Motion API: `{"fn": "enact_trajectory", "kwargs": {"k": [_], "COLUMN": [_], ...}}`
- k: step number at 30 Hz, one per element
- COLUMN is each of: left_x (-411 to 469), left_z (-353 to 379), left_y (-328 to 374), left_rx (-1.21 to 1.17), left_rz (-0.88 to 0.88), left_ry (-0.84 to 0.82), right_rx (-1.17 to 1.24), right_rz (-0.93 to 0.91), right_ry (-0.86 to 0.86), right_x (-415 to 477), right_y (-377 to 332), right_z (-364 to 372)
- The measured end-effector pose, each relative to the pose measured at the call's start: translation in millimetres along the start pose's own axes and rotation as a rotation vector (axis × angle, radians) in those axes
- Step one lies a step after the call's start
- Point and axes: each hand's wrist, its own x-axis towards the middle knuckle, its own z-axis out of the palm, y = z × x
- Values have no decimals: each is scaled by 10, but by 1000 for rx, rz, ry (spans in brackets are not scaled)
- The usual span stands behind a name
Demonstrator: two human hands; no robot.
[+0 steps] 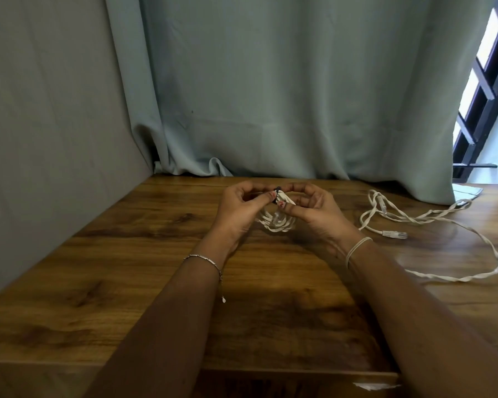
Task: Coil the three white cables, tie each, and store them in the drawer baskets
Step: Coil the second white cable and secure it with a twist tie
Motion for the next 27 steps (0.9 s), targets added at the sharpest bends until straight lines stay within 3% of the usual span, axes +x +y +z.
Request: {"fn": "enact_trajectory", "kwargs": {"k": [20, 27], "left_x": [-7, 12], "left_z": [8, 12], "left_y": [3, -9], "left_rx": [-38, -213], "left_rz": [-3, -63], "left_ry": [26, 43], "right_rx": [13, -73], "right_rz": [-1, -63], "right_ry": [29, 47], "right_x": [-30, -1], "right_y": [-14, 27], "right_z": [37, 56]}}
